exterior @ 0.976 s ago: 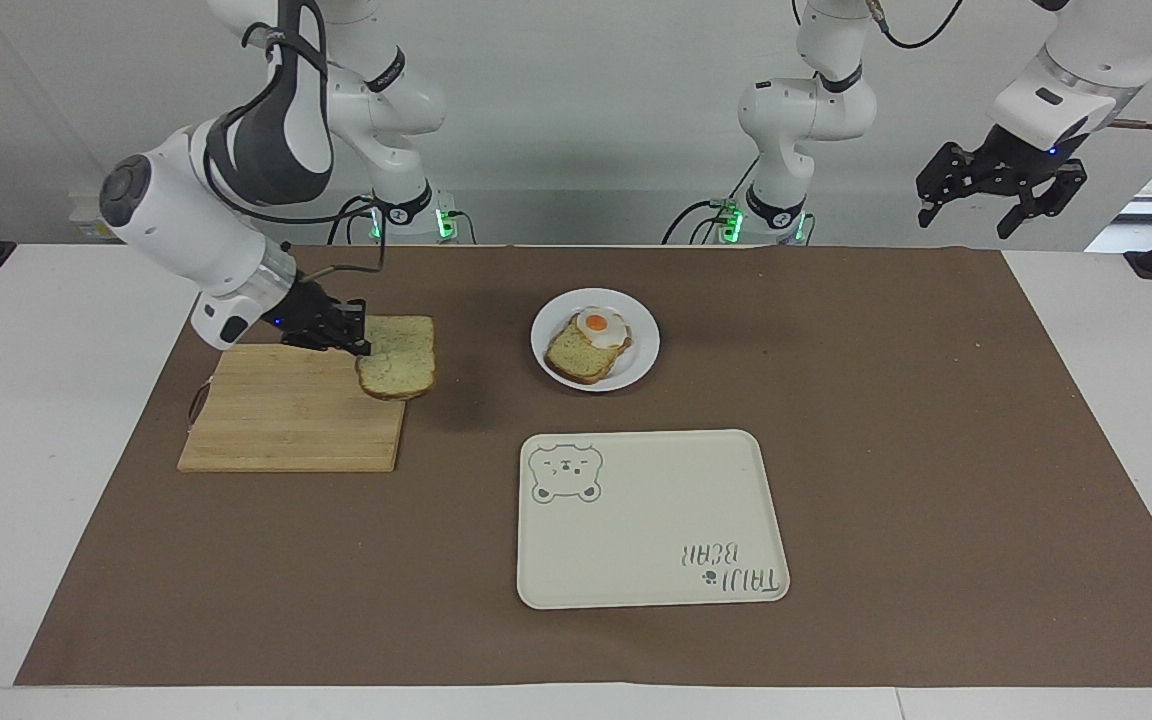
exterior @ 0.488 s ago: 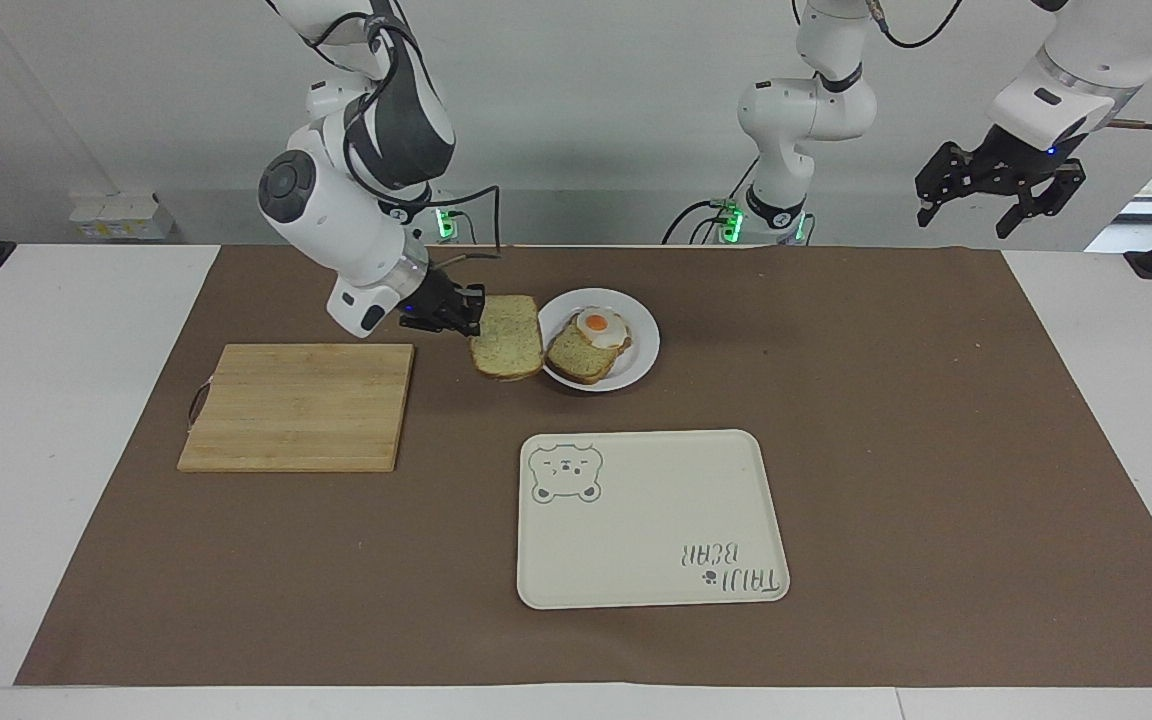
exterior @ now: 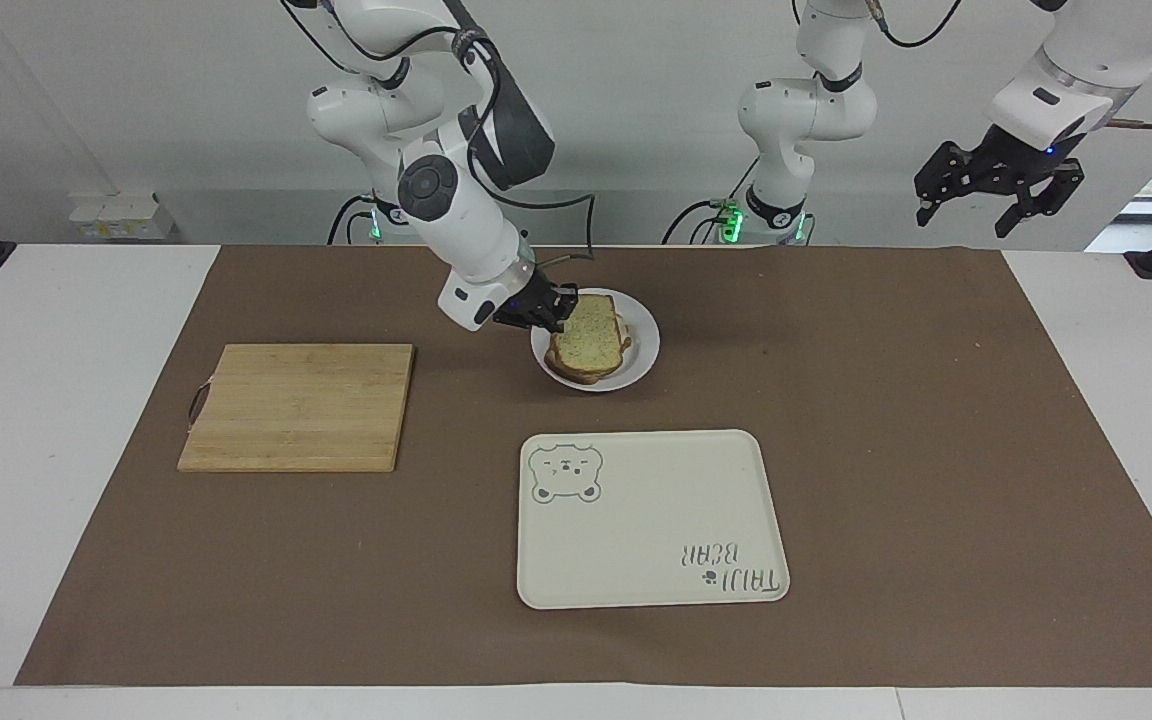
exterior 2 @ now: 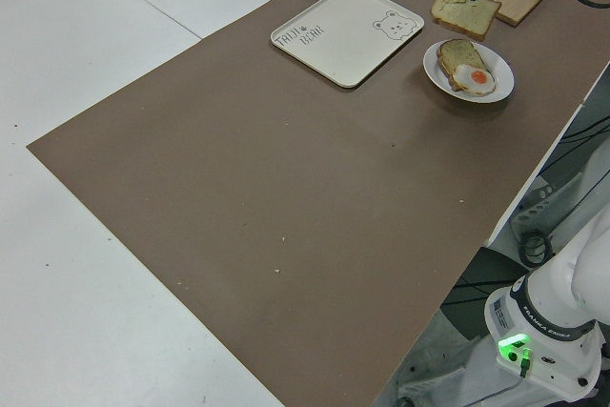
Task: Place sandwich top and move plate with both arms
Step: 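Carry the bread with the right gripper over the egg plate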
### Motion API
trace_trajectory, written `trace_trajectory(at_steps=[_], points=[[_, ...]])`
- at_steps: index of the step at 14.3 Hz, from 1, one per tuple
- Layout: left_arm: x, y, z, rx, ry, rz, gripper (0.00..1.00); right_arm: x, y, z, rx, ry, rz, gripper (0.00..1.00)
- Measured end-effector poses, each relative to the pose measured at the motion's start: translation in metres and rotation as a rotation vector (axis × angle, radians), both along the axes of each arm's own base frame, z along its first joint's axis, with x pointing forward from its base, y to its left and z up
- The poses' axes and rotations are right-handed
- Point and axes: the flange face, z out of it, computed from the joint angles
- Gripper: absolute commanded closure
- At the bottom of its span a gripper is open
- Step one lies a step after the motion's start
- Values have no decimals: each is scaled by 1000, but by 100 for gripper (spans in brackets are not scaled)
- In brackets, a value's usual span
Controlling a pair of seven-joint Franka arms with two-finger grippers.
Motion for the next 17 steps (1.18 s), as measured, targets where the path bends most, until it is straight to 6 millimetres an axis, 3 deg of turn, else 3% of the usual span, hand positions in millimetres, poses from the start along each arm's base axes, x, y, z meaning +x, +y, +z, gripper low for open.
trace_trajectory(at_steps=[5,13,17], points=[[0,0,0,0,0,0,0,-11,2,-10,-10,23,7,100],[-1,1,1,0,-1,1,0,-42,28,-56,-46,24,-8,100],[-1,2,1,0,0,4,0,-43,26,-73,-68,57,-38,100]])
